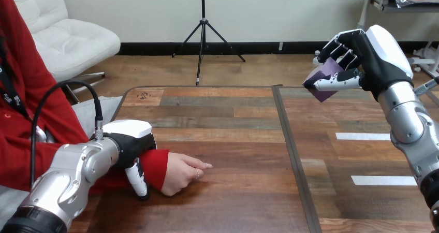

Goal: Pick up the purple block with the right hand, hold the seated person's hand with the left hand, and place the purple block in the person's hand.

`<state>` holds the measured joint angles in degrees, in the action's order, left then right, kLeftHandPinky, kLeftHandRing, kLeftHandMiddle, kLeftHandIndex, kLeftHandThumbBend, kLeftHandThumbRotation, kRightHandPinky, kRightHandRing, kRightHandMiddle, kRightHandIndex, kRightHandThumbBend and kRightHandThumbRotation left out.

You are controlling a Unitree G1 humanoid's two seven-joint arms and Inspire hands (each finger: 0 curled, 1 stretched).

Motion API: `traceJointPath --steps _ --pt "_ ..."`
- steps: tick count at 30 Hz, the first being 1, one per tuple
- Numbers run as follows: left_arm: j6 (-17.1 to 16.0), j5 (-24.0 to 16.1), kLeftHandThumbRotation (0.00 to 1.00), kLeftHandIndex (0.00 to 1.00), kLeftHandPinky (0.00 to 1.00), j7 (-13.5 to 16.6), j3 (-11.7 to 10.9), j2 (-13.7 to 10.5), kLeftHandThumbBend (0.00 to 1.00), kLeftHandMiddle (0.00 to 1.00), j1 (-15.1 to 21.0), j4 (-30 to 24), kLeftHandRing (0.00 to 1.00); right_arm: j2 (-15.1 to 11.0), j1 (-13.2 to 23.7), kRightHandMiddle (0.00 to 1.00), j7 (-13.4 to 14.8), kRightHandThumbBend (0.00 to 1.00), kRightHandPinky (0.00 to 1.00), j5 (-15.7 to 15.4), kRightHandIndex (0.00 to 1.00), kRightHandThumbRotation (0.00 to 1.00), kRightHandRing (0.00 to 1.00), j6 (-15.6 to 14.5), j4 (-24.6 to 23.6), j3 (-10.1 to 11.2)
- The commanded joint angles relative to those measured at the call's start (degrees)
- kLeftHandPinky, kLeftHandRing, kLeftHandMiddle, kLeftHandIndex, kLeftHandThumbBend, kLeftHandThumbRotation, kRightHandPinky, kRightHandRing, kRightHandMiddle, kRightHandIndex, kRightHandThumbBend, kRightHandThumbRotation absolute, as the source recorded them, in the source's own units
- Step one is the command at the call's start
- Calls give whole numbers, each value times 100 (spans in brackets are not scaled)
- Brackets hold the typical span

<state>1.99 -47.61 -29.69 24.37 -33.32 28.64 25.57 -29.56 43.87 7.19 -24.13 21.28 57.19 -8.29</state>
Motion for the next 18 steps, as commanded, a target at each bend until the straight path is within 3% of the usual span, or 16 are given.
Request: traceJointPath --steps 1,18 --pt "-22 32 0 44 16 203 85 104 67 34 113 220 23 -122 270 47 156 75 41 110 47 0 43 60 -213 157" --pt "-137 347 0 43 18 532 -116 20 65 34 -15 -21 24 -54 218 48 143 76 42 240 47 0 44 80 -199 193"
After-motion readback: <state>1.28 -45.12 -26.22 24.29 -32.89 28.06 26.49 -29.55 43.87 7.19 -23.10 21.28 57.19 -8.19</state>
